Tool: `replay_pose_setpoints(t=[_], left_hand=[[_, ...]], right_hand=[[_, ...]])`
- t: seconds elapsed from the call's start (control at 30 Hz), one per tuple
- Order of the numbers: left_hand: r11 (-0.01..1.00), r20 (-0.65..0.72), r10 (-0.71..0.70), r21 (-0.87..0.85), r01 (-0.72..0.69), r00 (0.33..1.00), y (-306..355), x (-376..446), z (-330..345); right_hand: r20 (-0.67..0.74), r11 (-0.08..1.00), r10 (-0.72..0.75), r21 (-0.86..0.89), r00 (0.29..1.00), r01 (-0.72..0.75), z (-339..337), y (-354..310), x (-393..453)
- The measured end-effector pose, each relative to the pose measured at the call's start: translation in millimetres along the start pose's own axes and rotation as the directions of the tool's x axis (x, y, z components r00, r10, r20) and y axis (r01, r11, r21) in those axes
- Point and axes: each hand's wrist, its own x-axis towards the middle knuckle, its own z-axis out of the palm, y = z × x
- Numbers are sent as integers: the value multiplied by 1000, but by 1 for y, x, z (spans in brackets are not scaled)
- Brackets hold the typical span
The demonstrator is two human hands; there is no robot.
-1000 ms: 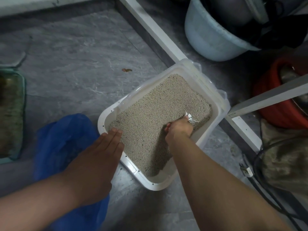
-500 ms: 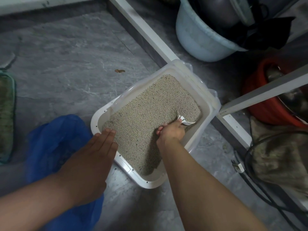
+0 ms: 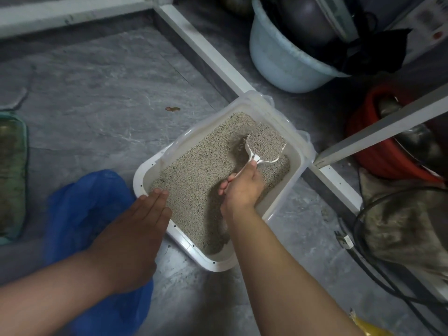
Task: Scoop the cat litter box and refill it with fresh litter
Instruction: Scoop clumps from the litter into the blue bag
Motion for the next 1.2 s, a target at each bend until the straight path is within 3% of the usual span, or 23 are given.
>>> replay_pose_setpoints(t=[0.17,0.43,0.5,0.63,0.83,1.0,1.2], left_hand=[[1000,42,-16,23,15,999,4,-1,-5],[999,0,-4,32,4,1000,8,-2,-13],[999,-3,-25,-33,24,1000,12,-8,-13],[998,46,-55,-39,57,997,19,-25,-16],[992,9,-87,-85,88,996,9,-49,-21],[994,-44,-106,-38,105,993,-5,-68,-27],[996,18,-92,-12,92,996,-10,-82,-27]], right_hand=[[54,1000,-16,-15,998,17,-9,-3,-40],[134,982,173,-101,976,-160,-51,13,-88],[152,975,195,-133,969,-176,-59,19,-94],[192,964,199,-212,961,-157,-74,28,-107],[274,936,219,-330,937,-122,-89,35,-119],[295,932,185,-356,937,-71,-95,39,-122],[301,937,180,-341,936,-71,-101,42,-122]])
